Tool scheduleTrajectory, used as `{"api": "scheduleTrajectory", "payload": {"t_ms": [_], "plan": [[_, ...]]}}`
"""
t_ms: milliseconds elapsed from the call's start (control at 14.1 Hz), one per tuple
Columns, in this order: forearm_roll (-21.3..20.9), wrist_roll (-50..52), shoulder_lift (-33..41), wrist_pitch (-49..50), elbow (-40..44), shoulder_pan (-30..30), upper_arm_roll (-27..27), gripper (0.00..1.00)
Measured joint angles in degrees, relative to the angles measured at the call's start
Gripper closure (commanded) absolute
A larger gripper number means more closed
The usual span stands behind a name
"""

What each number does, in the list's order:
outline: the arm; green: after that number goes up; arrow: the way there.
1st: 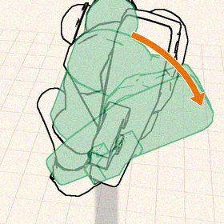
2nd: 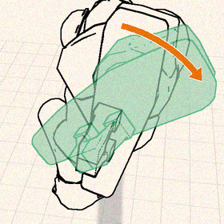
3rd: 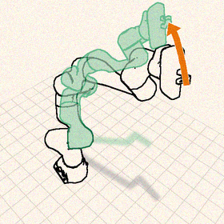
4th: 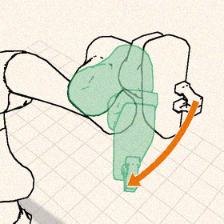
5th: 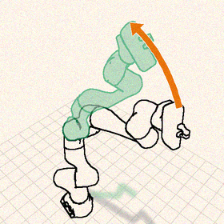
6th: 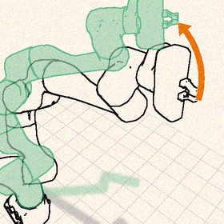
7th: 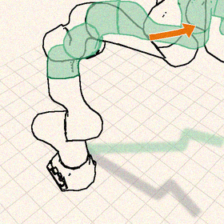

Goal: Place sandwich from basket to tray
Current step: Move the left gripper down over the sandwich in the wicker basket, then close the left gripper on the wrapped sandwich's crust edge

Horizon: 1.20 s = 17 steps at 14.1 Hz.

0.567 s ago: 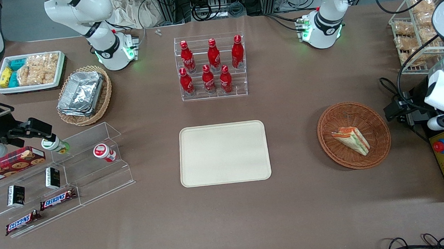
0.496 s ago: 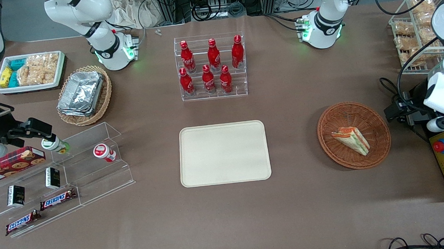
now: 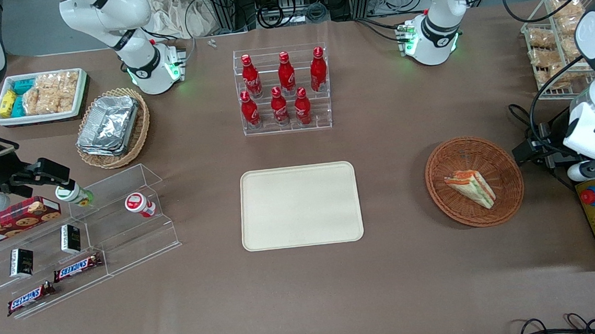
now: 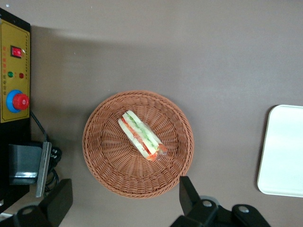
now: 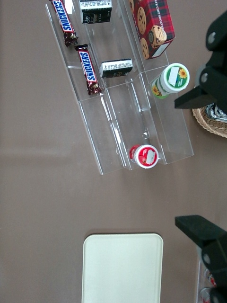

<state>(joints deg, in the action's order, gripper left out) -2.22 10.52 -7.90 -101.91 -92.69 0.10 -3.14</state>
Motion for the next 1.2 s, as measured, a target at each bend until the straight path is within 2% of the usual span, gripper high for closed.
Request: {"api": "scheduleTrajectory", "payload": {"t_ms": [283,709,1205], "plan": [[-0.01,13.2,-1.27,-1.65,-2.42,-0.12,-0.25,0.01],[-0.11,29.35,-2.92,-13.77,-11.83,-0.19,-0.26,0.01],[-0.11,33.67,-8.05,-23.13,-17.31,-1.17,-0.44,0.01]]}}
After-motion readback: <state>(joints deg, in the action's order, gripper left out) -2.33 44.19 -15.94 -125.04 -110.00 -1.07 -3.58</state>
